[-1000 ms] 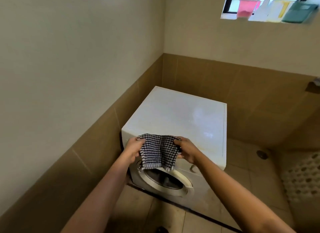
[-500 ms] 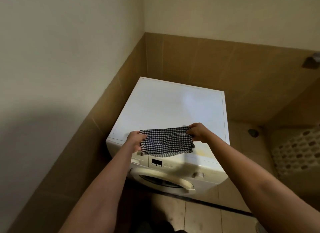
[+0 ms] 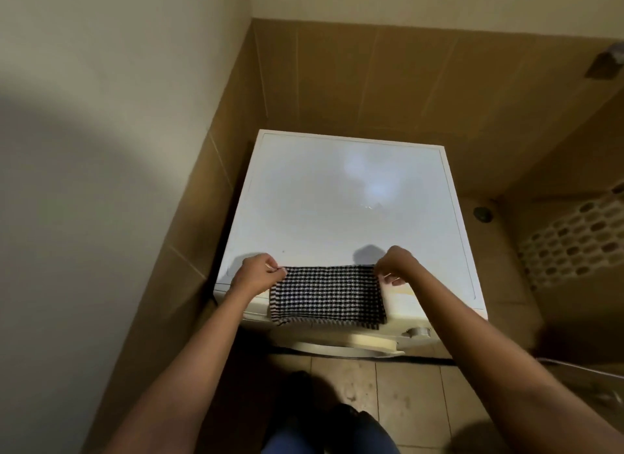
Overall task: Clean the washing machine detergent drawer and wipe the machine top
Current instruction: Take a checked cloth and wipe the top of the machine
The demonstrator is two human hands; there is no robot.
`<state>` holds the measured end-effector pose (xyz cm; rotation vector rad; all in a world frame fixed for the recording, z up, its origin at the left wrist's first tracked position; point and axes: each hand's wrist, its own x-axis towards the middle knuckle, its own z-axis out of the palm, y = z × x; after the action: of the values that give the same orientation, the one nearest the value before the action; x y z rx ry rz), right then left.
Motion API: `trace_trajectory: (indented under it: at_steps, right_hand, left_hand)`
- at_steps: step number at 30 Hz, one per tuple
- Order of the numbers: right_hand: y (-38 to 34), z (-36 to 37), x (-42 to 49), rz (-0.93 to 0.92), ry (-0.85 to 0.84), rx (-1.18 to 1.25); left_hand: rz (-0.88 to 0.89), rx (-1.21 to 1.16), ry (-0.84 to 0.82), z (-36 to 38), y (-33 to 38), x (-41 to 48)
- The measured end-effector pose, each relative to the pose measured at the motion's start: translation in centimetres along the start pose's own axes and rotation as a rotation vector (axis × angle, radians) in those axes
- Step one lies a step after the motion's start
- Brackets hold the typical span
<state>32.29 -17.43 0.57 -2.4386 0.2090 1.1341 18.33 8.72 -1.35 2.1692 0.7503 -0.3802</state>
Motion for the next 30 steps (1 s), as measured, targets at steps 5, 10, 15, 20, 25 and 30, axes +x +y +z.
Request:
trace_trajectory:
  at_steps: [5,10,15,20,25,30]
  right_hand:
    - [-1.1,5.4,-1.2,-0.298,0.62,-0.07]
    - [-1.7,12.4,-1.5,-0.991,0.443,-0.372]
    - [-0.8,14.3,1.2,-1.191,0.254,-0.81]
    - [1.2,16.6,1.8,-1.142,0.511,-0.824]
    - [0.3,20.0,1.9,-1.128,0.745,-0.779]
    - [-4.4,25.1,1.8,-1.282,0.896,-0.888]
  left_hand:
    - [0.186,0.042,0.328,-0.2,-1.9,1.4]
    - [0.347,-0.011,0.37,-0.5,-4.2,2.8]
    - [0.475,0.045,0.417,-0.3,-6.3,3.9]
    - [0.514,0.001,0.417,-0.4,-7.8,5.8]
    - [0.51,-0.157,0.406,-0.8,-8.5,6.4]
    - [0.514,-0.313,0.313,-1.5,-9.0,7.2]
